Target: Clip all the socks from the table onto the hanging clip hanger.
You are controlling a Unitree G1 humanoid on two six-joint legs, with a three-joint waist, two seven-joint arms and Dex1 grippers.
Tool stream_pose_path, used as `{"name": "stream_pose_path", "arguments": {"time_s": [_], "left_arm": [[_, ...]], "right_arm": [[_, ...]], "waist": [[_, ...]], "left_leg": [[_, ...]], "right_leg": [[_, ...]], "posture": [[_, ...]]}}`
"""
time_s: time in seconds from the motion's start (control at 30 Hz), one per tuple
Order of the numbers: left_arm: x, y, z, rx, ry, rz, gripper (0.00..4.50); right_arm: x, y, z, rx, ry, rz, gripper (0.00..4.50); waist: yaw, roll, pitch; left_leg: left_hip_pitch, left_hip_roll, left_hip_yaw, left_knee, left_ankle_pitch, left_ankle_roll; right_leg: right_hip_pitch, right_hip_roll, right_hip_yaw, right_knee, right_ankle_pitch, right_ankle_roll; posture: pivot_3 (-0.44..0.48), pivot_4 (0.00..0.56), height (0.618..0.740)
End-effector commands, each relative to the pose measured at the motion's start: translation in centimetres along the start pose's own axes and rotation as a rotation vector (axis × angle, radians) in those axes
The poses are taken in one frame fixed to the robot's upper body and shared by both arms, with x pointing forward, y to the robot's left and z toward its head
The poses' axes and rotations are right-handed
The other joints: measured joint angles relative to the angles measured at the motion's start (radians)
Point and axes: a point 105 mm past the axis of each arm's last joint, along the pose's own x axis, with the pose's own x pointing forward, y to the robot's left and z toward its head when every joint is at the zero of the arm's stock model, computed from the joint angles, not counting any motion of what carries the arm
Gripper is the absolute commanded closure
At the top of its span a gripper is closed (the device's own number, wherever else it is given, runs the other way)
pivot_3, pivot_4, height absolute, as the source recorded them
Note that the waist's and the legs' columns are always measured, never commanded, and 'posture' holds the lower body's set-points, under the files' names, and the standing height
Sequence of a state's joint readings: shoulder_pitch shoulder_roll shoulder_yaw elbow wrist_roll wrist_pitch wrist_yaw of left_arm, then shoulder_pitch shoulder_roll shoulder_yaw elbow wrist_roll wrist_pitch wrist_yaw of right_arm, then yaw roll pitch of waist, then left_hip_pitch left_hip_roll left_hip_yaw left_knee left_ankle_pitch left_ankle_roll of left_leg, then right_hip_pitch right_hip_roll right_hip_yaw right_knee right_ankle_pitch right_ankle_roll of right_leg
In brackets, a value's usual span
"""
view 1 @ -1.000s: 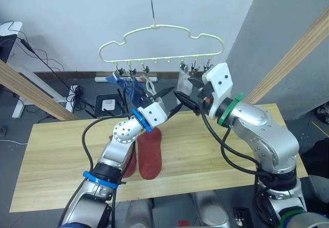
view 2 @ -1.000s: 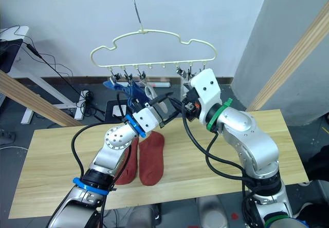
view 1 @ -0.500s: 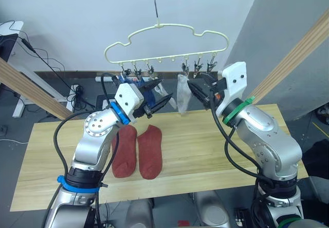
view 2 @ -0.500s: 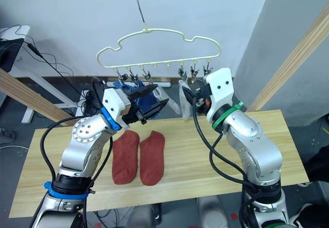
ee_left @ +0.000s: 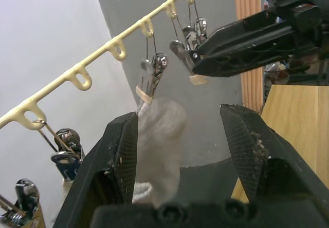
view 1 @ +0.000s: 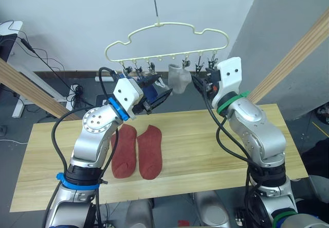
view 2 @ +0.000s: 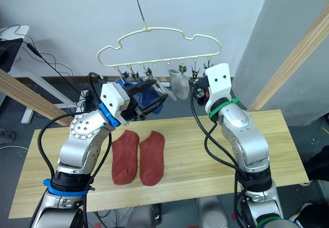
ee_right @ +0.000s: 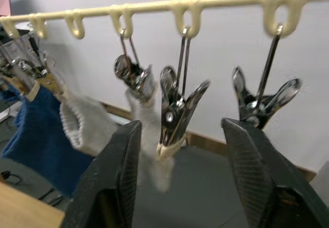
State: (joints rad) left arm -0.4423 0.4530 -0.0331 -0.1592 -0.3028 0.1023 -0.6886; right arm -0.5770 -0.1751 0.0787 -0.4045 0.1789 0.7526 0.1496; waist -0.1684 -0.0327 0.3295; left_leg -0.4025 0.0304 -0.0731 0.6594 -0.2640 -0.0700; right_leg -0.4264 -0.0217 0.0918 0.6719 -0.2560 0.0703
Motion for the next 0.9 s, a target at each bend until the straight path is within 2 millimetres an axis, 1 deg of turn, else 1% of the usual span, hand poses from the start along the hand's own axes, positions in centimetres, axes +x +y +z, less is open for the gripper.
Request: {"name": "stream_pose_path", "arguments": {"time_s": [0.03,0.67,0.9], "left_arm": [[0.3,0.0,1.0,0.035,-0.035,-0.004,1.72],[0.3,-0.2,0.5,0.051,-0.018,-0.006,1.72],[0.3,-0.3,0.4,0.056,-0.013,-0.009,1.72]], "right_arm": [[0.1,0.2,1.4,-0.013,-0.064,0.0,2.49],[2.3,0.1,1.4,-0.05,-0.074,-0.033,2.49],[2.6,1.0,1.5,-0.057,-0.084,-0.002,2.49]], "waist": [[0.0,0.0,0.0],[0.0,0.0,0.0],[0.0,0.0,0.0]], "left_leg": [[0.0,0.0,0.0,0.0,0.0,0.0],[0.0,0.0,0.0,0.0,0.0,0.0],[0.0,0.0,0.0,0.0,0.0,0.0]], "right_leg": [[0.0,0.0,0.0,0.0,0.0,0.0],[0.0,0.0,0.0,0.0,0.0,0.0],[0.0,0.0,0.0,0.0,0.0,0.0]], "posture": [[-0.215,0.307,0.733],[-0.208,0.301,0.733],[-0.209,0.302,0.733]]}}
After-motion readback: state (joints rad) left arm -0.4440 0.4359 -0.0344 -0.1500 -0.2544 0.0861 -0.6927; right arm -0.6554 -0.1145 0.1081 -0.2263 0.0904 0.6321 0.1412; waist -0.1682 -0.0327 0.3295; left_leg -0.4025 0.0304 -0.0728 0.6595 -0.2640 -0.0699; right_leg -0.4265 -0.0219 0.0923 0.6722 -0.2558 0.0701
